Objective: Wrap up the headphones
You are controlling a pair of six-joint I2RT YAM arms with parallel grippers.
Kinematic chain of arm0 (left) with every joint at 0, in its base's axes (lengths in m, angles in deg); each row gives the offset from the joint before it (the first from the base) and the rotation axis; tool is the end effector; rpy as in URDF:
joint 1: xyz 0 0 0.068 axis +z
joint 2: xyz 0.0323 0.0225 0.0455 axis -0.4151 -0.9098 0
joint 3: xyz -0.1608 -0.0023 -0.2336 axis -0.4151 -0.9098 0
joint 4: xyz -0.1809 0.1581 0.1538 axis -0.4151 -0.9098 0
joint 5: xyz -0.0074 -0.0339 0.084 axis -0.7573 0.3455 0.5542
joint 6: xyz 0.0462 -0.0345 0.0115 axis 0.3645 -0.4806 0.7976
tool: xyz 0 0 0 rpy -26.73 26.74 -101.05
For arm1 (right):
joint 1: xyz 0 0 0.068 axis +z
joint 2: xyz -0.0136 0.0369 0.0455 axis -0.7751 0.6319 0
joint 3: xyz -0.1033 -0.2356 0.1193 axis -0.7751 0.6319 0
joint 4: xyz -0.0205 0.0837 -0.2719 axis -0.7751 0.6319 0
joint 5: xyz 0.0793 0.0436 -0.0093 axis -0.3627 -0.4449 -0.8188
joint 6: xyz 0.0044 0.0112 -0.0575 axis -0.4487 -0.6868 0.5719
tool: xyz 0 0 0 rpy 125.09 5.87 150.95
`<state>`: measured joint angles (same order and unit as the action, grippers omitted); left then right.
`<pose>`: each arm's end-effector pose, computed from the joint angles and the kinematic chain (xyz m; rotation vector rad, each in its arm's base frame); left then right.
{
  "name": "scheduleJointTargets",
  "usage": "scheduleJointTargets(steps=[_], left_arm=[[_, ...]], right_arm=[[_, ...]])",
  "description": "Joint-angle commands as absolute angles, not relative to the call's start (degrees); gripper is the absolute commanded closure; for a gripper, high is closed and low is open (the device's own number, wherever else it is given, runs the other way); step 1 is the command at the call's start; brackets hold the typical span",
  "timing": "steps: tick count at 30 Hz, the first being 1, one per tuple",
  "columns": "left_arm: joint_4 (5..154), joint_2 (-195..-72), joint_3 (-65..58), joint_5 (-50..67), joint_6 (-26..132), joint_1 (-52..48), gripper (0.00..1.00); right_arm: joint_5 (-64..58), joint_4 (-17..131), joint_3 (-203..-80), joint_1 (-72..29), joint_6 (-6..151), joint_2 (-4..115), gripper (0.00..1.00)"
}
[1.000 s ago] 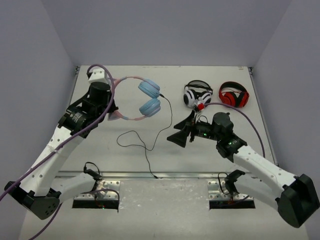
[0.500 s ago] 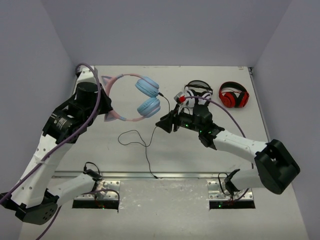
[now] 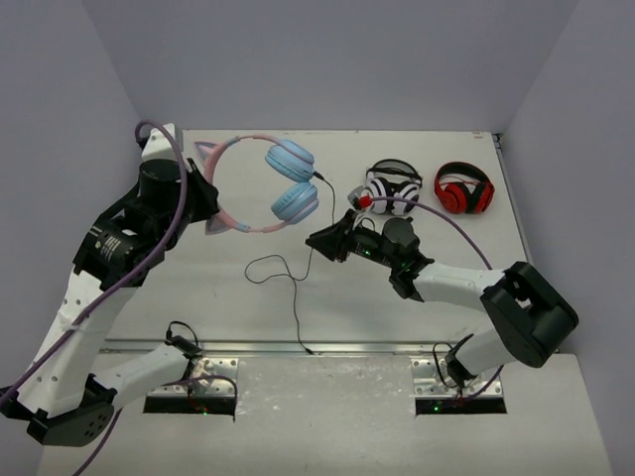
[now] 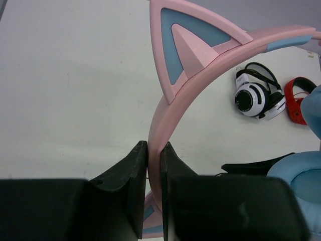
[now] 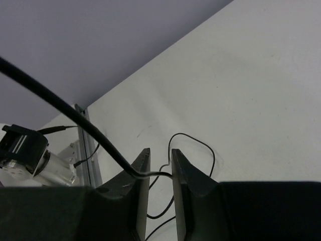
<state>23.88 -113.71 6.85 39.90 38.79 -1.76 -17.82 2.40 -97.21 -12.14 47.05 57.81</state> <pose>0.1685 -0.0646 0.4654 -0.2509 1.9837 -0.1749 0.2356 0.2095 0.2136 -0.4349 1.6299 1.2633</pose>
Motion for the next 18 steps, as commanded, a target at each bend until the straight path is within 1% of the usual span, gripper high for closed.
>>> scheduleJointTargets(steps=[1, 3, 5, 8, 12, 13, 15, 16, 18], left_arm=[[29.4, -111.9, 11.3, 40.1, 35.6, -2.3, 1.0], [29.2, -112.2, 11.9, 40.2, 35.6, -2.2, 1.0], [29.2, -112.2, 12.0, 40.4, 35.4, -2.3, 1.0], [29.2, -112.1, 12.4, 40.6, 35.3, -2.3, 1.0], [29.3, -112.4, 12.4, 41.1, 34.9, -2.2, 1.0], [29.4, -112.5, 12.5, 41.0, 34.9, -2.3, 1.0], [29.6, -112.6, 12.4, 41.1, 34.9, -2.3, 1.0], [29.7, -112.6, 12.4, 41.6, 34.8, -2.3, 1.0], [29.8, -112.6, 12.2, 42.6, 35.2, -2.3, 1.0]], right_arm=[[-18.2, -5.2, -96.3, -12.1, 45.1, 58.9, 0.76], [-18.3, -6.2, -96.6, -12.1, 44.8, 59.6, 0.76], [-18.7, -6.9, -97.1, -12.1, 44.5, 60.5, 0.71], [-18.9, -8.4, -97.0, -12.1, 43.6, 61.8, 0.69], [-19.3, -12.6, -95.4, -12.1, 41.9, 63.6, 0.69], [-19.3, -13.4, -95.0, -12.1, 41.2, 64.0, 0.72], [-19.3, -14.9, -94.4, -12.1, 40.7, 64.3, 0.84], [-19.0, -15.3, -94.2, -12.0, 40.5, 64.2, 0.99], [-18.2, -15.6, -92.5, -12.1, 40.4, 62.2, 0.99]])
